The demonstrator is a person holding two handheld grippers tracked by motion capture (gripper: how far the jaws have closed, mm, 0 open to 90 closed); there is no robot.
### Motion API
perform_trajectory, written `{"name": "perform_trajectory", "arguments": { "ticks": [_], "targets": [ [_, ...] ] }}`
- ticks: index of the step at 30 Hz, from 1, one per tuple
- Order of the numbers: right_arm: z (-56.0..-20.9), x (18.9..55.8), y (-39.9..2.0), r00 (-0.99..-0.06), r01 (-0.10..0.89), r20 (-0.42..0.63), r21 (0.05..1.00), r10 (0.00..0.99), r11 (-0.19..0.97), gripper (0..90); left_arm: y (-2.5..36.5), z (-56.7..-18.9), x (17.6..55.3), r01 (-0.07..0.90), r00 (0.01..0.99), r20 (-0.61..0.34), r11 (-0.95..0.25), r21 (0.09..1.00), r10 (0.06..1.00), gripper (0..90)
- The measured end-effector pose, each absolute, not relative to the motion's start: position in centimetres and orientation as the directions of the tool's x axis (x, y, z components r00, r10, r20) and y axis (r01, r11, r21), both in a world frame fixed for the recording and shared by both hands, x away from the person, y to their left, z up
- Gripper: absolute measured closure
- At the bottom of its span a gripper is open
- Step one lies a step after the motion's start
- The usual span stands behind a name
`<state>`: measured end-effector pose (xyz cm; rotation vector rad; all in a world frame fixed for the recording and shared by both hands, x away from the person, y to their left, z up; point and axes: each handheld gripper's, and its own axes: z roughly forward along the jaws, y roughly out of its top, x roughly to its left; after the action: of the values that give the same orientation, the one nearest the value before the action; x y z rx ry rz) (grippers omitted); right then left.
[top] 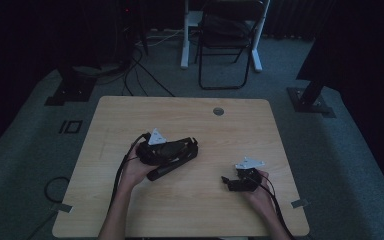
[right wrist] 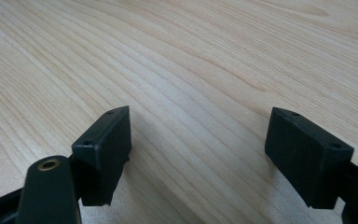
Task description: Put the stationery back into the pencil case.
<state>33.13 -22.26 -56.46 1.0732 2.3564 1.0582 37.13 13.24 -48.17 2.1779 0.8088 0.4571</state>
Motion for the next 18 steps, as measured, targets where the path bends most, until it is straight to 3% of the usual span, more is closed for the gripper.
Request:
{"name": "perform_trajectory", "arguments": {
  "ticks": [18],
  "targets": [
    [-56.46,33.12,-22.25,-0.655,0.499,-0.003,0.748,0.755,0.437,22.6,13.08,-48.79,37.38,0.419,0.736,0.055,-0.517,0.746,0.674,41.8]
  ]
}}
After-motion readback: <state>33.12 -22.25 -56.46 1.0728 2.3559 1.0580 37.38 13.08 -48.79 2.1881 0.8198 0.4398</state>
